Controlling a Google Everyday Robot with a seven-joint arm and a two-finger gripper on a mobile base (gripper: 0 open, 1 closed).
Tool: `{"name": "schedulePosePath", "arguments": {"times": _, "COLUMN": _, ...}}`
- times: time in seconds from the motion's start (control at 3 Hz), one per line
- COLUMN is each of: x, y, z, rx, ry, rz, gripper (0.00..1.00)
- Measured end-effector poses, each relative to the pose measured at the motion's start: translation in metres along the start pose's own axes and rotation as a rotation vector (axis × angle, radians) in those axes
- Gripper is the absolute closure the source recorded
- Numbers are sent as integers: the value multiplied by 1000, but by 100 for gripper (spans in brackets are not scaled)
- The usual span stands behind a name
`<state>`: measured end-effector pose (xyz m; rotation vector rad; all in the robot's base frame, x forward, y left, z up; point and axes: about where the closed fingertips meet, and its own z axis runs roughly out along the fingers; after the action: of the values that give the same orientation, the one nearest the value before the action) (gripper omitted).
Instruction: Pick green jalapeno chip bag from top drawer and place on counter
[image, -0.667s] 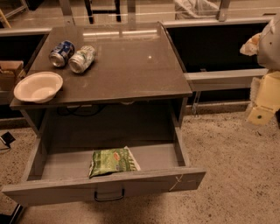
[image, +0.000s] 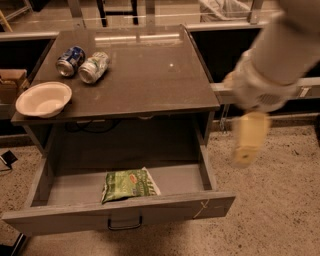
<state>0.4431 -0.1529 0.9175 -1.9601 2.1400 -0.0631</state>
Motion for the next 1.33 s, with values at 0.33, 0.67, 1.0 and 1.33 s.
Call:
{"name": "schedulePosePath", "arguments": {"times": 0.33, "x": -58, "y": 35, "z": 86, "rx": -128, "ry": 43, "rz": -220, "gripper": 0}}
{"name": "schedulePosePath", "arguments": {"times": 0.67, "x": -72, "y": 65, "z": 129, "rx": -197, "ry": 23, "rz": -331, "gripper": 0}}
{"name": "schedulePosePath", "arguments": {"times": 1.0, "x": -74, "y": 66, "z": 132, "rx": -208, "ry": 37, "rz": -352, "gripper": 0}}
{"name": "schedulePosePath", "arguments": {"times": 1.33, "x": -90, "y": 62, "z": 145, "rx": -242, "ry": 94, "rz": -452, "gripper": 0}}
